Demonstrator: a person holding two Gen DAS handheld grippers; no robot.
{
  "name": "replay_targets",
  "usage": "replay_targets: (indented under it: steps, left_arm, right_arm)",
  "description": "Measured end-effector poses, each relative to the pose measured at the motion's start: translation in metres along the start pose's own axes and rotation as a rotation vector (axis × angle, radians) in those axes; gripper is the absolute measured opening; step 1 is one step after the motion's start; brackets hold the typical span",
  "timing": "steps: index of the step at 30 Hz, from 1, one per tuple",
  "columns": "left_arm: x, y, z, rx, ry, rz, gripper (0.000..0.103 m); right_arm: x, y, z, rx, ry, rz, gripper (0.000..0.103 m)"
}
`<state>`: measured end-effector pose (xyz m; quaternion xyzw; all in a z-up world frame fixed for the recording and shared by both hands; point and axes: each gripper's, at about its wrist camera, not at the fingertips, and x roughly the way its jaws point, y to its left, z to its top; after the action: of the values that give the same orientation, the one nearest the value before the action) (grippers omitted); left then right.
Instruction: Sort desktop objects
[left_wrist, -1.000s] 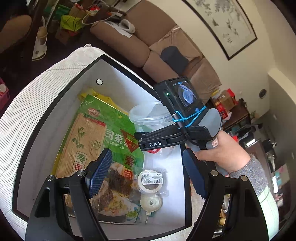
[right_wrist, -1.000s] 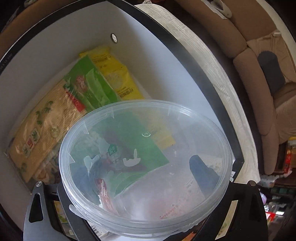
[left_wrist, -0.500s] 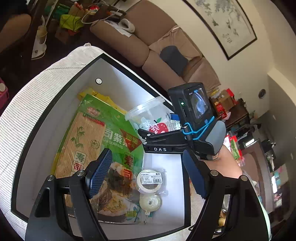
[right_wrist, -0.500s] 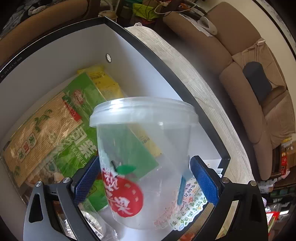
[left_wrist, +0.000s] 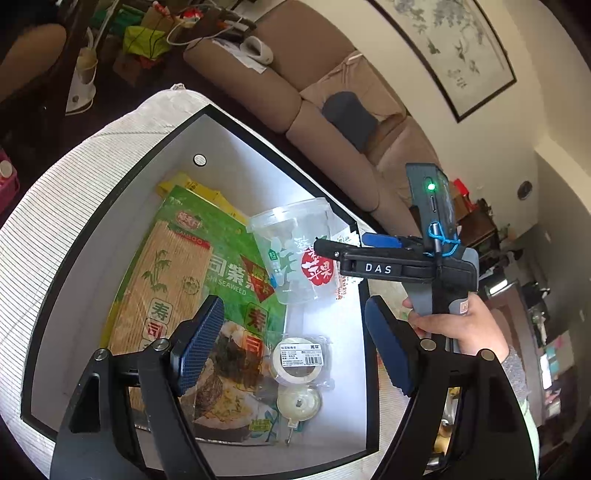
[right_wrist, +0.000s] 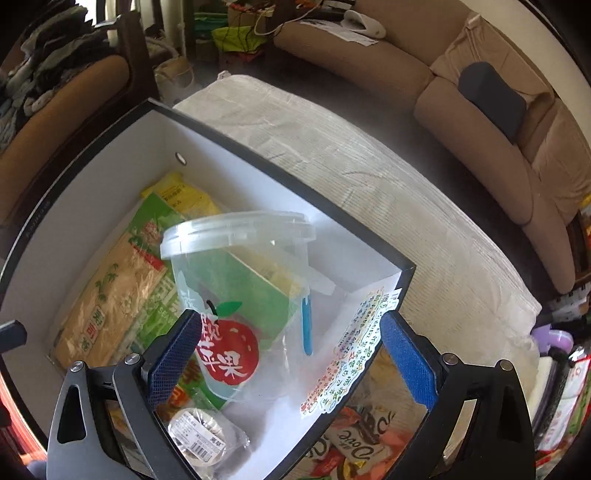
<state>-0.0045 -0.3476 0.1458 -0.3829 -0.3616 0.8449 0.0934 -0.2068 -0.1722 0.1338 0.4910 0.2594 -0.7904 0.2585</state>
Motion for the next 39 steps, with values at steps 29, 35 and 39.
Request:
replay_targets:
  steps: [29, 35, 39]
  left_arm:
    - [0.014, -0.012, -0.006, 0.053, 0.044, 0.014, 0.077]
    - [0.014, -0.006, -0.004, 0.032, 0.047, 0.012, 0.078]
    - [0.013, -0.008, -0.004, 0.043, 0.048, 0.009, 0.078]
  right_arm:
    - [0.029, 0.007, 0.059, 0.037, -0.003, -0.034, 0.071]
    - [0.036, -0.006, 0.059, -0.008, 0.015, -0.250, 0.078]
    - [0.023, -0.023, 0.054, 0.080, -0.061, -0.186, 0.077]
